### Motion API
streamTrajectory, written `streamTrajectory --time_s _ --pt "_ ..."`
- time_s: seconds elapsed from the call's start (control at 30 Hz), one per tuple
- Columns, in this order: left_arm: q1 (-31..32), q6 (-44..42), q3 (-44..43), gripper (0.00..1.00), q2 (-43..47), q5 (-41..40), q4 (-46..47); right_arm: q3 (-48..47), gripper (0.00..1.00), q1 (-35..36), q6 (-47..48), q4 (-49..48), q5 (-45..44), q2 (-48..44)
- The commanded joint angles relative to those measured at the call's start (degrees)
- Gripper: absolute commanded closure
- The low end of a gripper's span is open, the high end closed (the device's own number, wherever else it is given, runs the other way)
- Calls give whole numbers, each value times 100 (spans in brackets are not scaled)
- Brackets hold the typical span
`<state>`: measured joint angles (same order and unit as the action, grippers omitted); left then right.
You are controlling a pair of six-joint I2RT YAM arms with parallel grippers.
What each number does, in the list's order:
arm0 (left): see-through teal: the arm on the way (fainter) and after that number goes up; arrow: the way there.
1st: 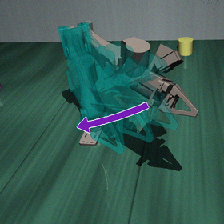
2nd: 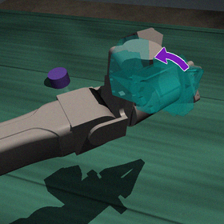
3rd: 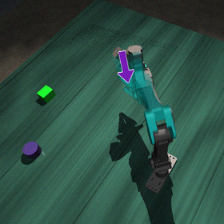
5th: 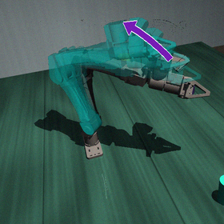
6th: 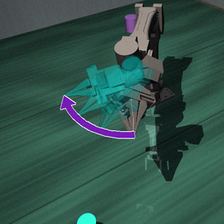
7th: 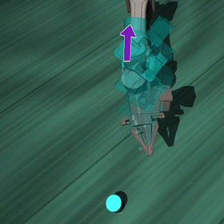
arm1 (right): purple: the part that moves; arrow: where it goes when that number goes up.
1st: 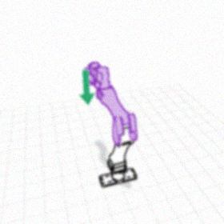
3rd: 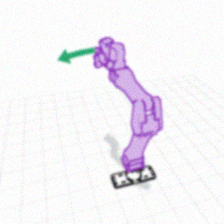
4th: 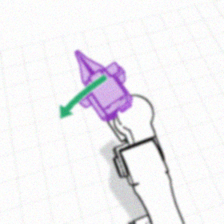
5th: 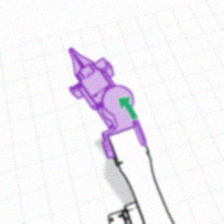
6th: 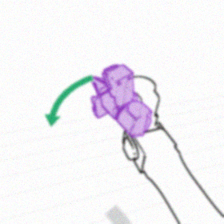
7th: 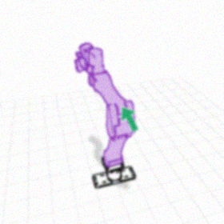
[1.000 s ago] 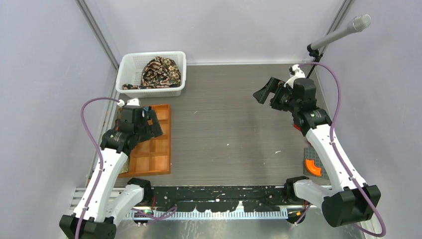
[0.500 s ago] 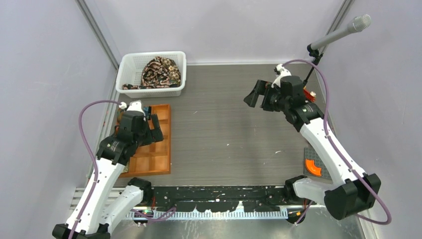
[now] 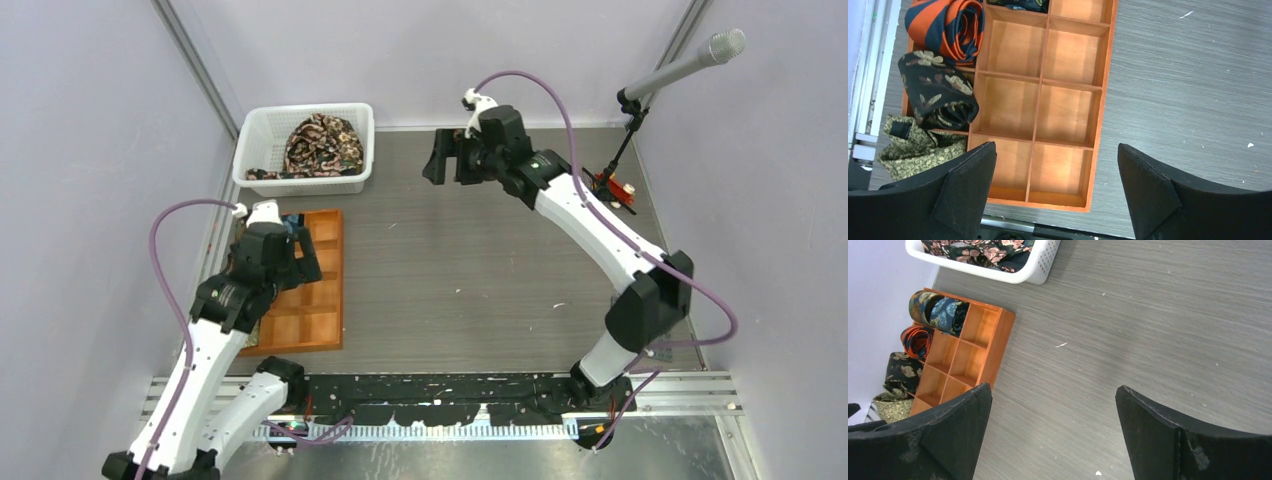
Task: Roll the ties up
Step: Pick up the tie from the bin.
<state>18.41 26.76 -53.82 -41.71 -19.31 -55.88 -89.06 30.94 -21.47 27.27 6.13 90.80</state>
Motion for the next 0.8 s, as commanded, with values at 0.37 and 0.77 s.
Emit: streamTrajectory --time_s 0.37,0.77 --pt "-614 -75 -3430 14 -4742 587 1538 1041 3 383 487 -599 -1362 161" --pt "-1322 1369 -7145 16 -8284 860 1247 2973 1 374 330 -1716 -2511 -504"
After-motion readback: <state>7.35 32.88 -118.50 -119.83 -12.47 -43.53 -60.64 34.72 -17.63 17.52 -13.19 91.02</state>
